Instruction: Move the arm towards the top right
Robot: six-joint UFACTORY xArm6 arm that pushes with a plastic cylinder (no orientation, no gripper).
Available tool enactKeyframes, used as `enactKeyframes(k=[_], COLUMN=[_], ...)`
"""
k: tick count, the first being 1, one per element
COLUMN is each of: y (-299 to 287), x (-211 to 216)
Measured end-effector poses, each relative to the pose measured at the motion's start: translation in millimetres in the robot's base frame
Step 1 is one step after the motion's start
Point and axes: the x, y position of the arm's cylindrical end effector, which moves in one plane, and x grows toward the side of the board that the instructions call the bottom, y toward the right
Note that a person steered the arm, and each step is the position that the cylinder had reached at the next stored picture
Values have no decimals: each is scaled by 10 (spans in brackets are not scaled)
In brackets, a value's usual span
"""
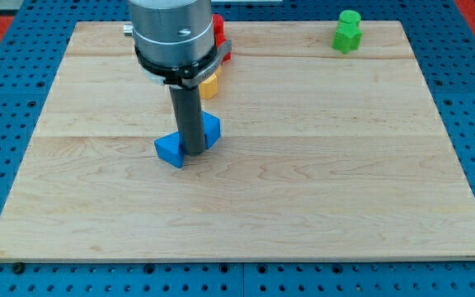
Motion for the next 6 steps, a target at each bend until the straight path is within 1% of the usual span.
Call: enactKeyframes(k=[1,2,3,4,5,6], y=[206,690,1082,1129,1080,1156], x=[-53,-27,-461,-1124,-1607,-2332])
